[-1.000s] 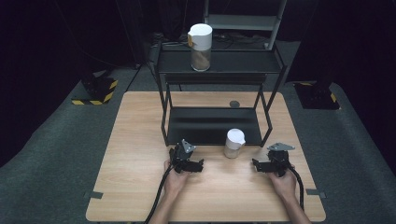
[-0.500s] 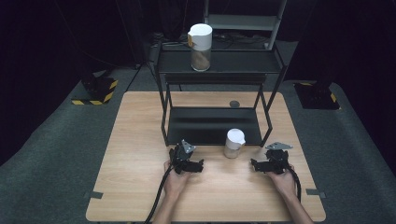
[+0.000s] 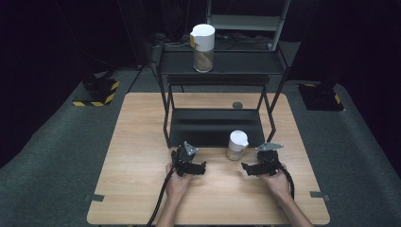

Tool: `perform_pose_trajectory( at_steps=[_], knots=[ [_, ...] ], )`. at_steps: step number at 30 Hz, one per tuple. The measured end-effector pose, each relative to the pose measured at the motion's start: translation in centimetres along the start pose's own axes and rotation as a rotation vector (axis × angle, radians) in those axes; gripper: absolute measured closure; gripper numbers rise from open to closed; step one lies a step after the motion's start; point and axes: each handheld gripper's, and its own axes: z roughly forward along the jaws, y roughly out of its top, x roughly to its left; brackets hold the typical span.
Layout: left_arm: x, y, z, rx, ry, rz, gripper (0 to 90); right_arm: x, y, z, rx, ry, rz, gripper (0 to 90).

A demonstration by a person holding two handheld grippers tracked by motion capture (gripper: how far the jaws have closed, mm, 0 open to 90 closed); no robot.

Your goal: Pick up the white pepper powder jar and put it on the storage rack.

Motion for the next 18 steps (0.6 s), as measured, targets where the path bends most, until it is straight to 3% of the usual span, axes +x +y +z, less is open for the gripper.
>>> perform_pose_trajectory(
  at_steps=[7,18],
  knots=[
    [0.0,0.0,0.0,0.000,0.000,0.000,6.2,0.4,1.4,0.4,-0.022,0.037,-0.004,5.2],
    [0.0,0.0,0.0,0.000,0.000,0.000,6.2,0.9,2.9,1.2,-0.051,0.050,-0.004,9.3]
  ],
)
